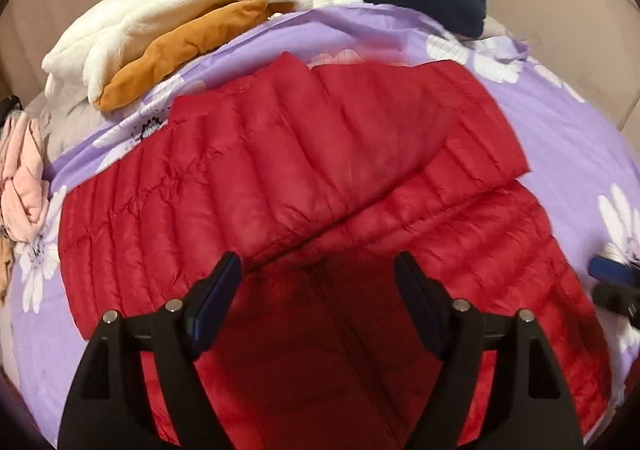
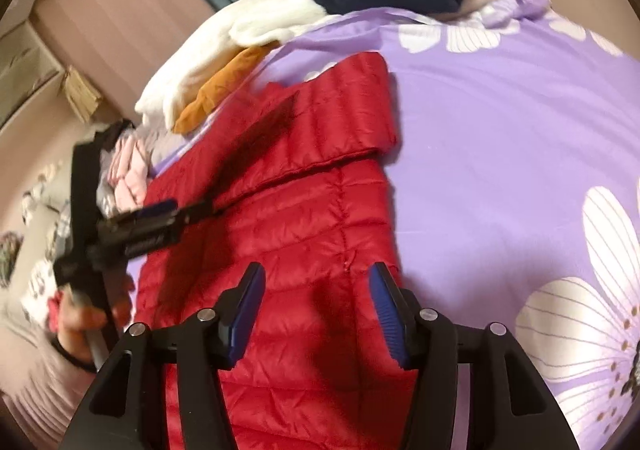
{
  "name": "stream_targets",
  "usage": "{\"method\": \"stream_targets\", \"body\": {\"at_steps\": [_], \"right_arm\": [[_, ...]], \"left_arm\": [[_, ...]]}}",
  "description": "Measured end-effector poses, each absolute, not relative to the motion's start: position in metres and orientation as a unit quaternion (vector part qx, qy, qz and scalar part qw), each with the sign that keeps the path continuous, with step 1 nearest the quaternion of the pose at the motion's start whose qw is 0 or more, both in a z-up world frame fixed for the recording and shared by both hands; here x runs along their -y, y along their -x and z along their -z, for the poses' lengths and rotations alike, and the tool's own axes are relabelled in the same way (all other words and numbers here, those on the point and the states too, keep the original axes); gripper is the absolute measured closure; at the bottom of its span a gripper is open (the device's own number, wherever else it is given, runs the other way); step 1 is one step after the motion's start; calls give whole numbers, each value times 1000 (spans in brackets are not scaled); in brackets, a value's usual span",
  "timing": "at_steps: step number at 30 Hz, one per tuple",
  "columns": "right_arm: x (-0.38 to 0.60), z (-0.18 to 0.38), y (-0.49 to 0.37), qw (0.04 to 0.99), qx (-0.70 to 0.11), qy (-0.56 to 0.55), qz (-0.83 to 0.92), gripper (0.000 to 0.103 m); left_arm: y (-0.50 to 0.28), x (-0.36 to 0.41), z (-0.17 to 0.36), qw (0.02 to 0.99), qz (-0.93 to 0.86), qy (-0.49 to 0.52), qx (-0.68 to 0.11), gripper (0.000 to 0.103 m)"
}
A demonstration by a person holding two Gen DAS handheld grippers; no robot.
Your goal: Fold large clothes
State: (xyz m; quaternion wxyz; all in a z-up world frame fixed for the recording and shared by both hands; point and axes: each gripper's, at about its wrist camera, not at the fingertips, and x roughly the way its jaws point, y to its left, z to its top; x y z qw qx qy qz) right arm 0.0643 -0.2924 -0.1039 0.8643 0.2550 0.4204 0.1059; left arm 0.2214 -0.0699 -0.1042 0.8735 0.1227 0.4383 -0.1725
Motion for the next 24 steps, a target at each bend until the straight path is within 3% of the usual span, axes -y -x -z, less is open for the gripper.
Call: {"method": "stream_targets", "body": {"at_steps": [10,17,19,20,24], "right_arm": [[274,93,-145,856,-396,-290,-161,47],[254,122,-224,834,-435,-315,-123,45],[251,128,-227,824,-435,-335,-138,70],[247,128,-226,824,-438,-332,-140,90],[252,104,-197,852,-394,-320,-131,95]], "left_arm": [[-171,-20,104,892,115,-24,-437,20],[-119,-92,122,881,47,91,-461,18],[-108,-104,128,875,39,112,-469,18],[-103,-109,132,871,32,120,-475,18],[-91,-119,137,866,27,137,-481,18]]}}
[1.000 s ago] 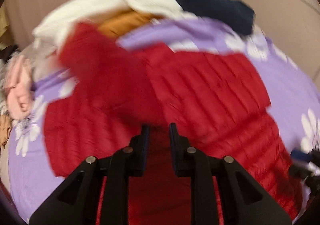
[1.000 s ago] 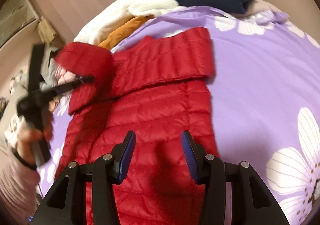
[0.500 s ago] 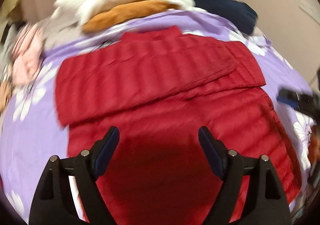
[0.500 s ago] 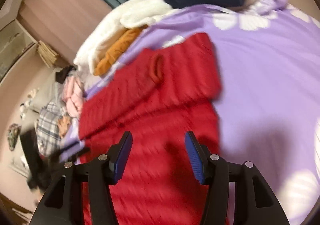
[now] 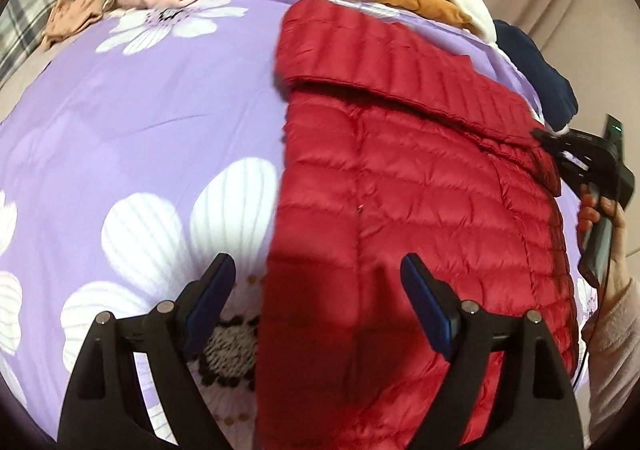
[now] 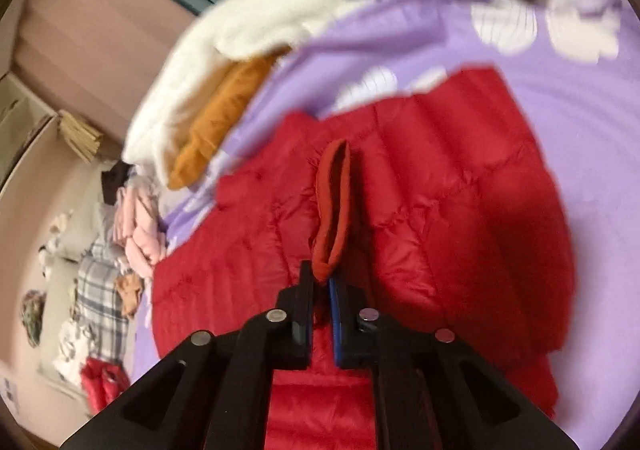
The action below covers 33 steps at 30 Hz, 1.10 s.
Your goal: Fold large clothes
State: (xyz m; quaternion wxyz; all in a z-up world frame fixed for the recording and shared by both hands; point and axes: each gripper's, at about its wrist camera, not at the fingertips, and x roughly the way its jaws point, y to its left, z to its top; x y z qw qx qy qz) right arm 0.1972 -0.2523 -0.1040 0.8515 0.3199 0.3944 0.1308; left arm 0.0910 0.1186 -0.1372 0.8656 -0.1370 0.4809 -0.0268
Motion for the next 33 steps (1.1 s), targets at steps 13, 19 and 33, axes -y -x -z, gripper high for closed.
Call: {"method": "stream_targets", "body": {"at_steps": [13,19,33], "right_arm": [[274,116,-163,852,-463,-242,-29,76],[243,74,-144,919,-365,-136,-61,70],[256,102,-161,872,-441,-175,-121,63]], "left_arm": [[-79,-122,129,868,37,159,-469,17],[-77,-131,136,862,31,167,-477,16],[-67,-132,141,842,45,214,-494,16]]}}
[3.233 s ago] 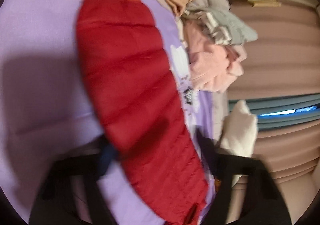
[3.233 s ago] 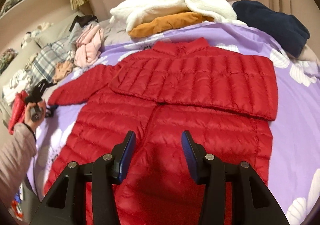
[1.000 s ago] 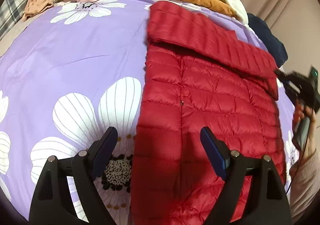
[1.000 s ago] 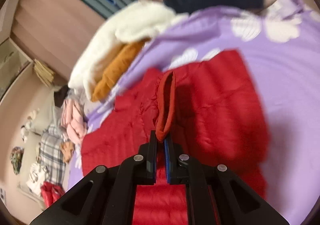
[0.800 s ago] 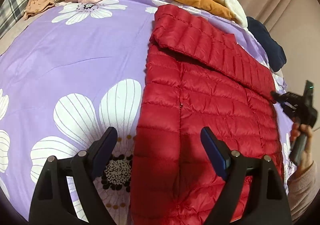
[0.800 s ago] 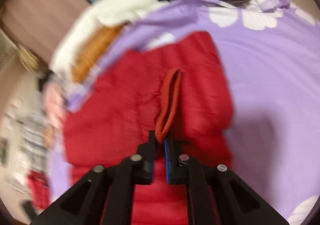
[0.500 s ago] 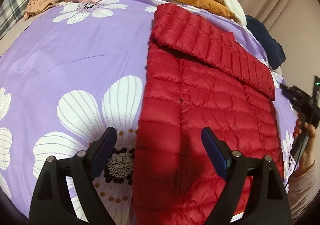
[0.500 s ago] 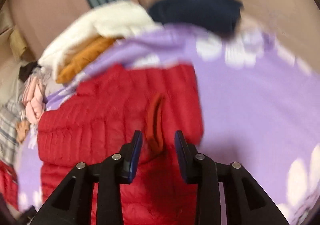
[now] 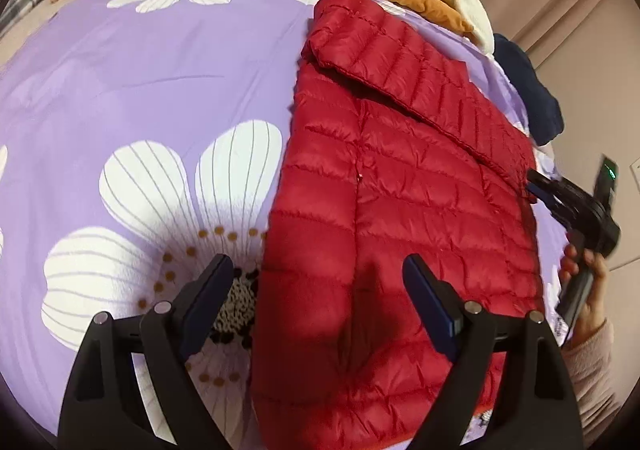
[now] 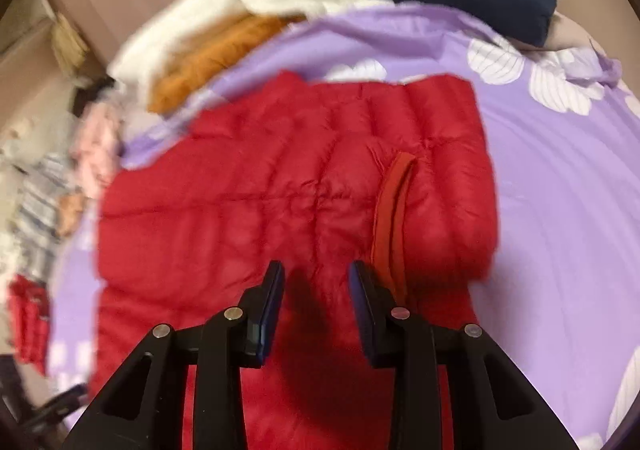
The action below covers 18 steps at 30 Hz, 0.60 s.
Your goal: Fold large clothes
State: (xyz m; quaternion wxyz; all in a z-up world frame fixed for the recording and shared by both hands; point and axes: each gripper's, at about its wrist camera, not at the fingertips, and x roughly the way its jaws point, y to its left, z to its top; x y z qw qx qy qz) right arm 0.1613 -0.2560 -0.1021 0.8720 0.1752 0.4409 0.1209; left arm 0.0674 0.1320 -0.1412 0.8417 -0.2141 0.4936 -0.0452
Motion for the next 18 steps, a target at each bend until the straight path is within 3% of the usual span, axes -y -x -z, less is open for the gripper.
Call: {"method": "stream_targets", "body": {"at_steps": [3,12,18], "right_arm": [[278,99,-125,864,-438,-215,-126,47],[335,142,-32,804,-478,-336,-114,47],[312,156,-11,766,-494,-373,-176,47]], "left_arm": [[-59,-135,144,835,56,242,-492,16],[-39,-143,164,790,108,341,-497,15],[-25,-144,167,773,139,384,-485,14]]}}
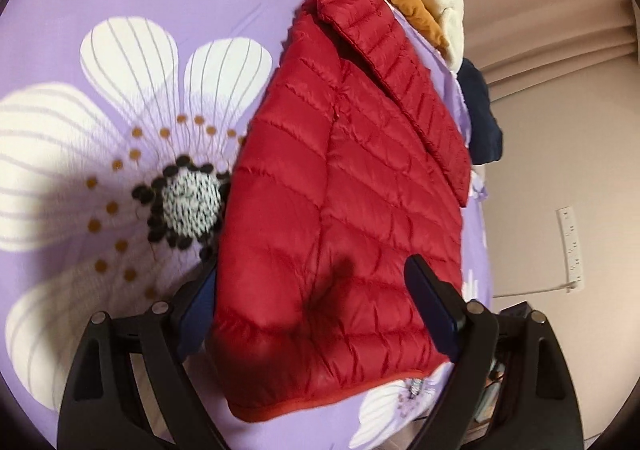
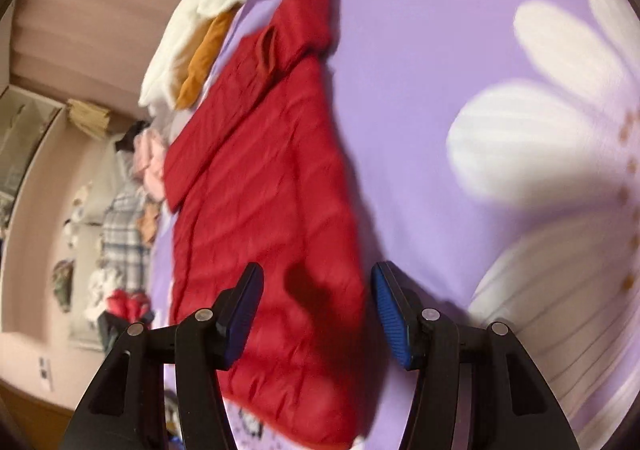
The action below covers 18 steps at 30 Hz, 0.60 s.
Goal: Fold large clothes
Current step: 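Grasp the jacket hem with both tools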
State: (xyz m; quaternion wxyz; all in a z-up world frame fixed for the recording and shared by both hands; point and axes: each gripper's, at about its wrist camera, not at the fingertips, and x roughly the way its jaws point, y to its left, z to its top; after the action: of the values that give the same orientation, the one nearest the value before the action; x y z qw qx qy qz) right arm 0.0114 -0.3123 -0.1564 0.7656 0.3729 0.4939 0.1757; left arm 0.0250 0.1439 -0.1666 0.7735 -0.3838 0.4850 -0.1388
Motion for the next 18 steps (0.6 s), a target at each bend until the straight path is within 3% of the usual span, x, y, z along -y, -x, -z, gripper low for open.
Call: {"method": "stream_targets", "body": {"at_steps": [7,10,11,15,18], "right_arm": [[293,157,3,747,-500,-386,-206,47],[294,159,10,752,-492,-386,-208,47],[293,160,9,755,-490,-385,-205,49],[296,164,8,767,-491,-371,-182,75],[294,158,10,781,-480,-360,-173,82]], "left_arm": [[-1,-136,168,759,174,392,-490,17],[4,-131,167,765,167,376,-495,28],[3,-129,167,767,160,369,-500,36],[-7,-125,174,759,134,363,-524,77],[-11,-126,176,756,116,371,-527,83]]}}
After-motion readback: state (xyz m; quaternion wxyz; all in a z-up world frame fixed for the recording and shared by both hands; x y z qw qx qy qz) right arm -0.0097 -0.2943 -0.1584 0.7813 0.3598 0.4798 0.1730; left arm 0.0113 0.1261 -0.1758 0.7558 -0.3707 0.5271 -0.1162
